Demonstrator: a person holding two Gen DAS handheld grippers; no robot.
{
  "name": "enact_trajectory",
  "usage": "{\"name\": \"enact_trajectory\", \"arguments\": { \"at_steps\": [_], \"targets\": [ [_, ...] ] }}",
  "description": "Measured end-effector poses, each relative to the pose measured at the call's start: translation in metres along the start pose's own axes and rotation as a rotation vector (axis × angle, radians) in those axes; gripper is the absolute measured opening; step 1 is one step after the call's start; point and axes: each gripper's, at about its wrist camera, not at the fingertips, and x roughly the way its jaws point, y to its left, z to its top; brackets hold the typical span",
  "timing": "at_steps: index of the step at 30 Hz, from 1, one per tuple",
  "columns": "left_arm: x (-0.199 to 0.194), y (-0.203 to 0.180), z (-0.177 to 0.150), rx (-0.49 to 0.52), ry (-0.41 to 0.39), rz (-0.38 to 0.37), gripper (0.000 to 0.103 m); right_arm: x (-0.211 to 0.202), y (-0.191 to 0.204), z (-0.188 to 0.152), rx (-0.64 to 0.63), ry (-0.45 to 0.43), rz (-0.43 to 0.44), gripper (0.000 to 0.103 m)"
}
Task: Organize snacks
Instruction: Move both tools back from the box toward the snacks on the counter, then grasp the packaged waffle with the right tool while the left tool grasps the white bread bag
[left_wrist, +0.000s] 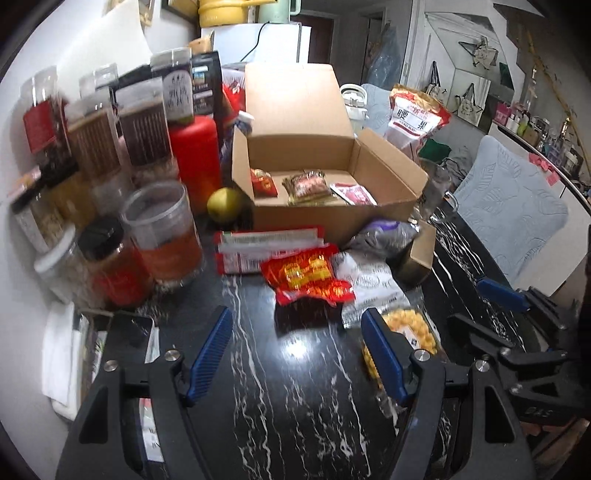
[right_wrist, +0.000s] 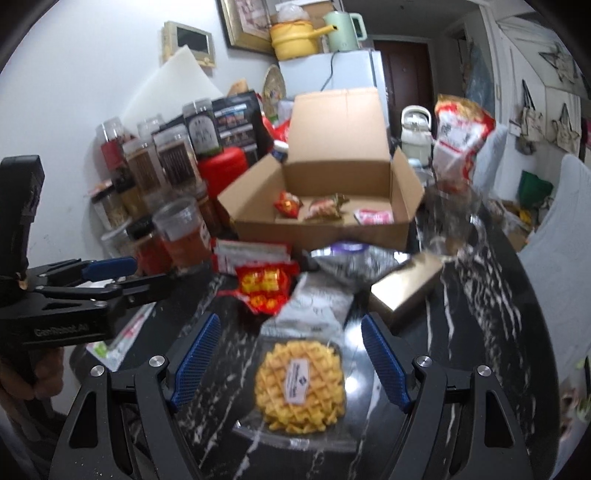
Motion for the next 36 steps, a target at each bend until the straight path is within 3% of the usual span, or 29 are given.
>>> {"name": "enact_trajectory", "arguments": {
  "at_steps": [7, 12, 16, 21, 29, 30, 32, 36],
  "targets": [
    [0.007, 0.002, -0.017, -0.011, 0.014, 0.029, 0.072, 0.018, 0.001, -0.024, 0.026, 0.057, 0.005, 0.103],
    [0.017, -0.003, -0.031, 0.015, 0.027, 0.06, 0.072, 0.041, 0.003, -0.032, 0.017, 0.108, -0.012, 0.103],
    [0.025, 0.0, -0.038, -0.015, 0.053, 0.03, 0.072, 0.061, 0.006, -0.037, -0.018, 0.156, -0.047, 0.103],
    [0.032, 0.004, -0.045, -0.033, 0.071, 0.044, 0.072, 0.082, 0.007, -0.042, -0.021, 0.214, -0.075, 0.103],
    [0.041, 0.009, -0.048, -0.05, 0.097, 0.024, 0.072, 0.102, 0.011, -0.049, -0.04, 0.257, -0.118, 0.103],
    [0.042, 0.009, -0.048, -0.054, 0.1, 0.018, 0.072, 0.105, 0.009, -0.05, -0.028, 0.27, -0.113, 0.102],
    [0.045, 0.01, -0.047, -0.061, 0.104, 0.01, 0.072, 0.104, 0.009, -0.05, -0.043, 0.257, -0.128, 0.087],
    [0.047, 0.009, -0.045, -0.067, 0.108, 0.001, 0.072, 0.099, 0.006, -0.05, -0.061, 0.252, -0.118, 0.08]
  ]
}}
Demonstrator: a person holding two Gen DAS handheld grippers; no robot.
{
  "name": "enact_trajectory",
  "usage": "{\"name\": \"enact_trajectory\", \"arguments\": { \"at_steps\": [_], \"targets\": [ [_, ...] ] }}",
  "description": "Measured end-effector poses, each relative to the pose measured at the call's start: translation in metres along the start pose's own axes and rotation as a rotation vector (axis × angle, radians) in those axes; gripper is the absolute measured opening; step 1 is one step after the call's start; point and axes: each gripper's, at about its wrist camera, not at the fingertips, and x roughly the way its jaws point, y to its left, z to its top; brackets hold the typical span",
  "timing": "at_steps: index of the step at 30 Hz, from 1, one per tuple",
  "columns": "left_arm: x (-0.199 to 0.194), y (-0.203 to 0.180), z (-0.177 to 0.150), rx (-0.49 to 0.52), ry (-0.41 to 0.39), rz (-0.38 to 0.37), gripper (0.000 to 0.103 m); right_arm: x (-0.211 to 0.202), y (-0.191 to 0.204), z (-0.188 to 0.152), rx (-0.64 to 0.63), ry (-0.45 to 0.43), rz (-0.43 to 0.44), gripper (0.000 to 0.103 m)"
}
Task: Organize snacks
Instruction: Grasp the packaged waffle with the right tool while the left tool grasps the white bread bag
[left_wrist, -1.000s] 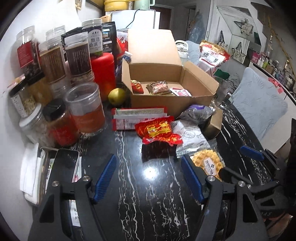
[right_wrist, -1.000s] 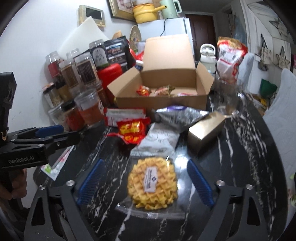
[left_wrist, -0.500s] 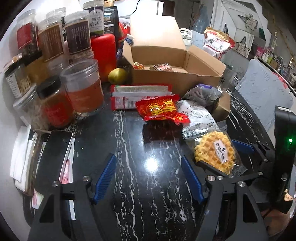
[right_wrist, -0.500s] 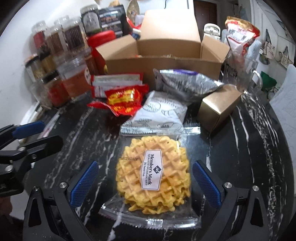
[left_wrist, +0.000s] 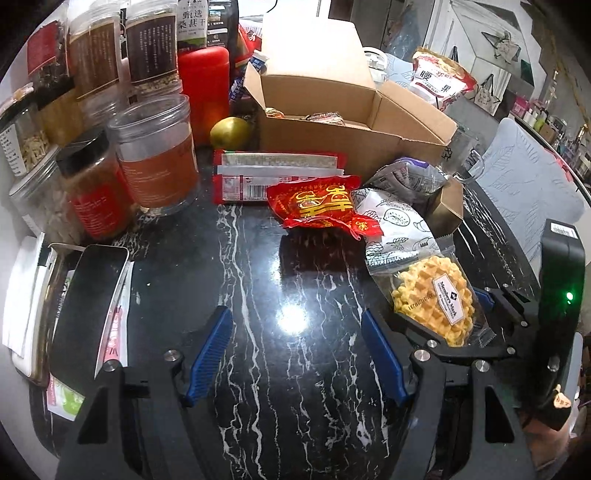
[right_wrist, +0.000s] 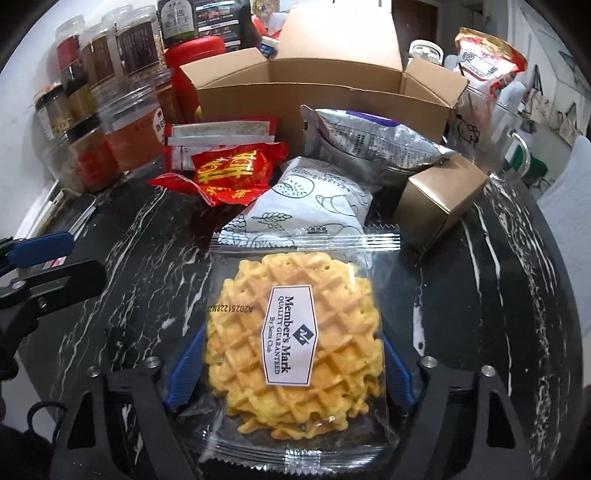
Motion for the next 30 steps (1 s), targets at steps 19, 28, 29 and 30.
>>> {"name": "enact_trajectory", "arguments": {
  "at_steps": [19, 28, 29, 30],
  "targets": [
    [0.012, -0.053, 0.036, 0.024, -0.013, -0.097, 0.072, -0.058, -0.089, -0.012, 0.162, -0.104, 0.094, 0.079],
    [0.04, -0.081, 0.06, 0.003, 0.003, -0.152, 0.072, -0.053, -0.124, -0.005, 0.219, -0.128, 0.065, 0.079],
    [0.045, -0.084, 0.062, 0.003, 0.008, -0.16, 0.072, -0.053, -0.127, -0.004, 0.22, -0.13, 0.059, 0.079],
    [0.049, -0.087, 0.064, 0.009, 0.016, -0.166, 0.072, -0.052, -0.13, -0.003, 0.223, -0.13, 0.054, 0.079]
  ]
}}
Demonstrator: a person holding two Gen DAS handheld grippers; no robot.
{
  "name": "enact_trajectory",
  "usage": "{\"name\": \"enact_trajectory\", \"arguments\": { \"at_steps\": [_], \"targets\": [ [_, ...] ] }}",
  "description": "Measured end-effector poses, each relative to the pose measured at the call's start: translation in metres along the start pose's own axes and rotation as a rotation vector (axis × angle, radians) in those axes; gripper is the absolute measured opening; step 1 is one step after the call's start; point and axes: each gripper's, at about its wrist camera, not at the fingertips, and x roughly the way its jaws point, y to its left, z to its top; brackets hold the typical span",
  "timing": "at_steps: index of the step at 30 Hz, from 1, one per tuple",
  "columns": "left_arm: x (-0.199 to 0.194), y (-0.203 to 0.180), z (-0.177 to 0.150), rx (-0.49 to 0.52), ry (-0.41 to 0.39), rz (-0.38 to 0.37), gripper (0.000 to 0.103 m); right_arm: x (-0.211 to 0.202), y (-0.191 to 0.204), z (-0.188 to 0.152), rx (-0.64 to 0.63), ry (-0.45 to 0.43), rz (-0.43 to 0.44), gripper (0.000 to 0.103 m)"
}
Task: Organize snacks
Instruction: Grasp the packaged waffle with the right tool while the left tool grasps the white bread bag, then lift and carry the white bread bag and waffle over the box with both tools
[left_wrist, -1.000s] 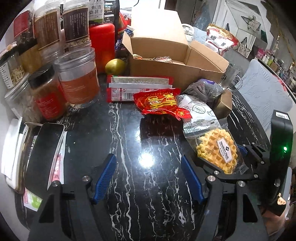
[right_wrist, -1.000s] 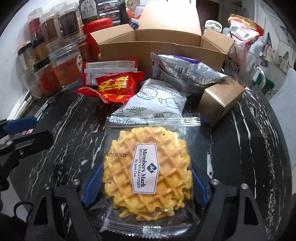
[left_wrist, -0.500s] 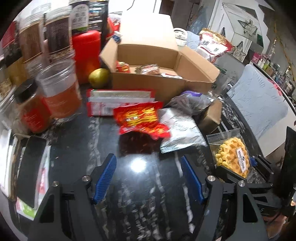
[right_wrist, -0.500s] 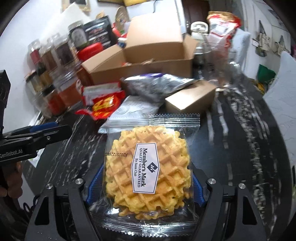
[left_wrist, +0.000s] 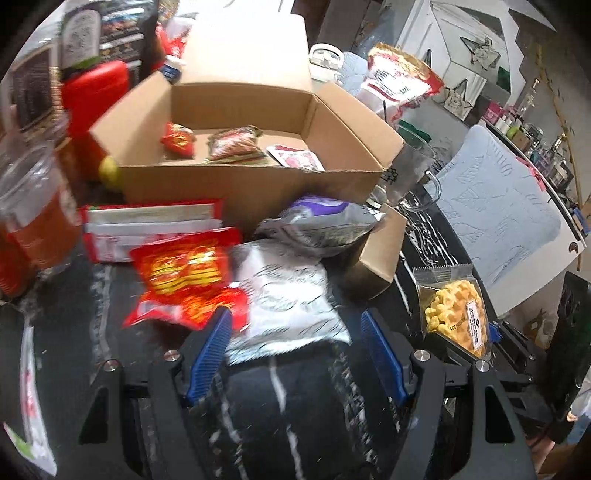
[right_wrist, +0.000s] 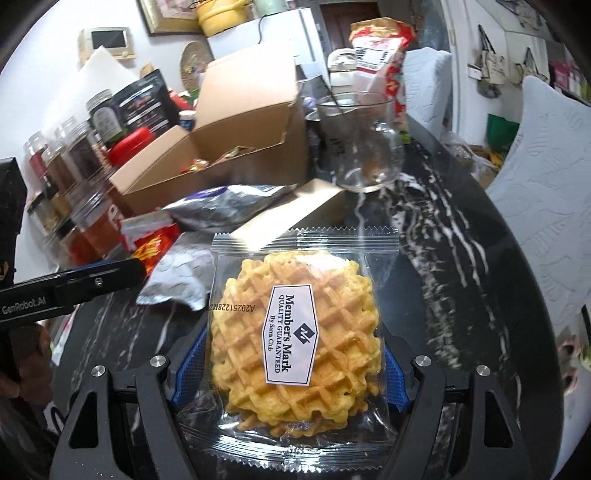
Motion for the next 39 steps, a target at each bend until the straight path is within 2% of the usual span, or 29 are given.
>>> {"name": "enact_trajectory", "arguments": {
  "at_steps": [4, 9, 14, 16, 22, 26, 39],
  "targets": [
    [0.019, -0.008, 0.008, 0.027, 0.022, -0.011, 0.072, -0.001, -0.013, 0.004, 0.026, -0.018, -0.01, 0.079],
    [0.038, -0.006, 0.015, 0.025, 0.036, 0.054, 0.072, 0.0, -0.02, 0.008, 0.036, -0.025, -0.013, 0.079],
    [0.053, -0.01, 0.016, 0.082, 0.049, 0.113, 0.072, 0.003, -0.02, 0.009, 0.031, -0.025, -0.012, 0.079],
    [0.06, -0.009, 0.016, 0.081, 0.074, 0.1, 0.072, 0.004, -0.021, 0.009, 0.028, -0.024, -0.008, 0.079],
    [0.07, -0.001, 0.02, 0.049, 0.066, 0.089, 0.072, 0.004, -0.02, 0.007, 0.032, -0.017, -0.002, 0.079],
    [0.07, -0.006, 0.013, 0.1, 0.055, 0.104, 0.07, 0.001, -0.018, 0.006, 0.028, -0.025, -0.002, 0.079],
    [0.046, -0.012, -0.025, 0.147, 0.087, 0.007, 0.069, -0.013, -0.007, -0.006, 0.017, -0.029, 0.014, 0.079]
  ]
}}
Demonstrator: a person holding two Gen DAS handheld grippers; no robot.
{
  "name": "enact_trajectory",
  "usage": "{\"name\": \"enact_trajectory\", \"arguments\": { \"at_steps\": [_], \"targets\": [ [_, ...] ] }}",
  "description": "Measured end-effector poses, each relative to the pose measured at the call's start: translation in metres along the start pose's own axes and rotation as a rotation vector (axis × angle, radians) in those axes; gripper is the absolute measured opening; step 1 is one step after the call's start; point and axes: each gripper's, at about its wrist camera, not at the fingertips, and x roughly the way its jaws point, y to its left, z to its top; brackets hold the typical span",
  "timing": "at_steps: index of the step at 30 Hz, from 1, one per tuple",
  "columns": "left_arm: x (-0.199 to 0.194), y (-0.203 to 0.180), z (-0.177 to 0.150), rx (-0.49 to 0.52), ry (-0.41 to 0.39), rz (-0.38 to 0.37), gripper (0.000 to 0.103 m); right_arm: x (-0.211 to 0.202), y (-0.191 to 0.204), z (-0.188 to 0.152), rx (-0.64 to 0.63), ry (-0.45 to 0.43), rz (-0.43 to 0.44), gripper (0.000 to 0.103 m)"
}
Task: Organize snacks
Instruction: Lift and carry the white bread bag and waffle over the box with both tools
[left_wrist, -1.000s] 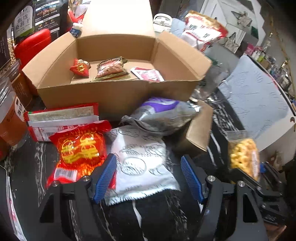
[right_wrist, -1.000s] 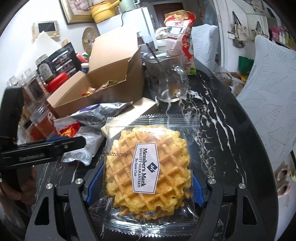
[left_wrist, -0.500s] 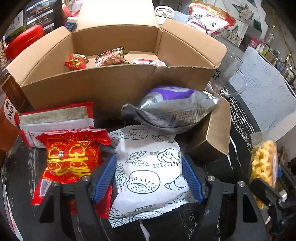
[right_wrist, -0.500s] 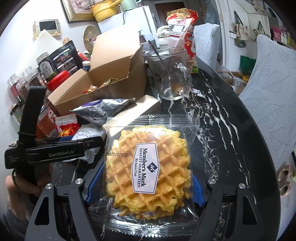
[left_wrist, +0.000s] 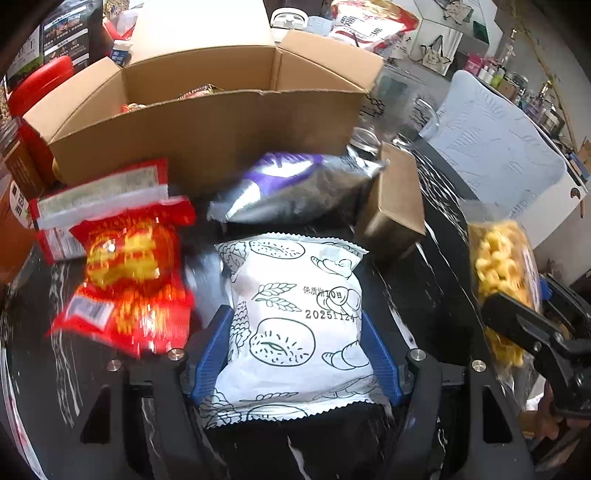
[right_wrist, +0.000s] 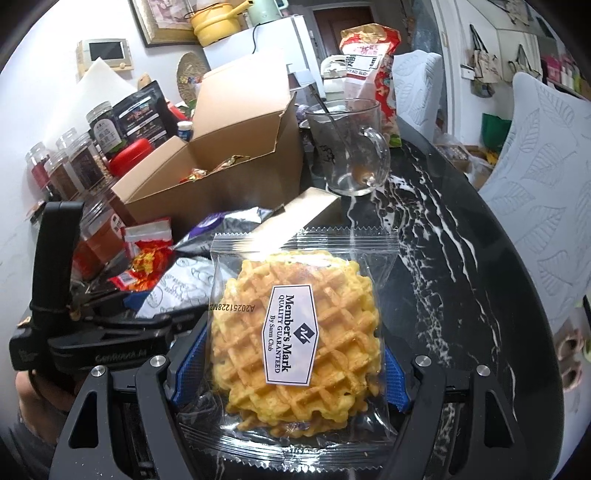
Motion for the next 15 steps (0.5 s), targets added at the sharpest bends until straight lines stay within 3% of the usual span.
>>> {"name": "enact_trajectory", "arguments": {
  "at_steps": [7, 15],
  "targets": [
    [-0.015, -0.01, -0.021, 0.028, 0.042, -0.053, 0.069, -0.01, 0.006, -0.007, -0.014, 0.0, 0.007, 0.079],
    [-0.013, -0.022, -0.025, 0.072, 0.004, 0.007, 0.073, -0.007, 0.004, -0.016, 0.01, 0.035, 0.03, 0.079]
  ]
}}
